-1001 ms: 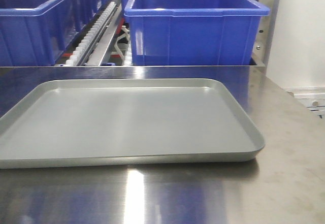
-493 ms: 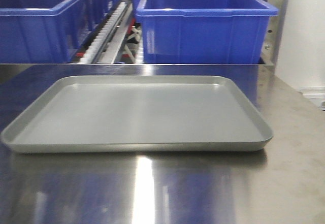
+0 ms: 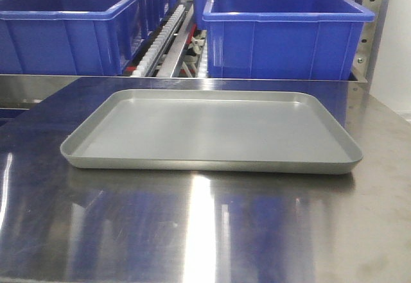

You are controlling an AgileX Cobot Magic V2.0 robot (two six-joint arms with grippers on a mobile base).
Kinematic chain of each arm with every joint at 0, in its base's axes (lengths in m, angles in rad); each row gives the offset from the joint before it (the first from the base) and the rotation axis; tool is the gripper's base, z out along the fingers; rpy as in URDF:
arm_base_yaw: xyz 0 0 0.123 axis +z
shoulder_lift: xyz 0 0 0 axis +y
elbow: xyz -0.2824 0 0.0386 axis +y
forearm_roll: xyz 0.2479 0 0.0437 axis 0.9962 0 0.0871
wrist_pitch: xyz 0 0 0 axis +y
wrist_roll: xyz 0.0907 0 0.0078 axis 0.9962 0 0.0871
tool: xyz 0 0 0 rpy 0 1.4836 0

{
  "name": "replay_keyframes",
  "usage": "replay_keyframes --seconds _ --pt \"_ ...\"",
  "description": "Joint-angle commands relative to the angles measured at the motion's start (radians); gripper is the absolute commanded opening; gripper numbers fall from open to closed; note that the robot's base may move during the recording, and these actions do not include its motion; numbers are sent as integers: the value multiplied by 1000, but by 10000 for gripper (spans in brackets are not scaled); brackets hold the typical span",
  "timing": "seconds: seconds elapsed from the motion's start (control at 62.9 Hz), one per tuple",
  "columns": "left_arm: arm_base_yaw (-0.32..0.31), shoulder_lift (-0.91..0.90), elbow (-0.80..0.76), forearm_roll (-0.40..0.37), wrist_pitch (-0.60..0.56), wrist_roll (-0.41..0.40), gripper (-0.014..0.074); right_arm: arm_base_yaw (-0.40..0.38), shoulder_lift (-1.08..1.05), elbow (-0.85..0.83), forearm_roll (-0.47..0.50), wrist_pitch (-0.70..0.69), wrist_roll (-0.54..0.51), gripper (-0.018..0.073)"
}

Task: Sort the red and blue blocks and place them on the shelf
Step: 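Back the base away from the table holding both cubes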

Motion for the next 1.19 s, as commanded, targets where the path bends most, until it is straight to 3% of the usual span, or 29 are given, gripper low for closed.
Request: replay_keyframes --seconds 0.0,1.176 --pt "1 2 -30 4 -85 -3 125 -7 -1 -27 -10 -79 -5 56" --pt "1 2 -30 4 -85 -3 125 -7 -1 -27 -10 -79 -5 56"
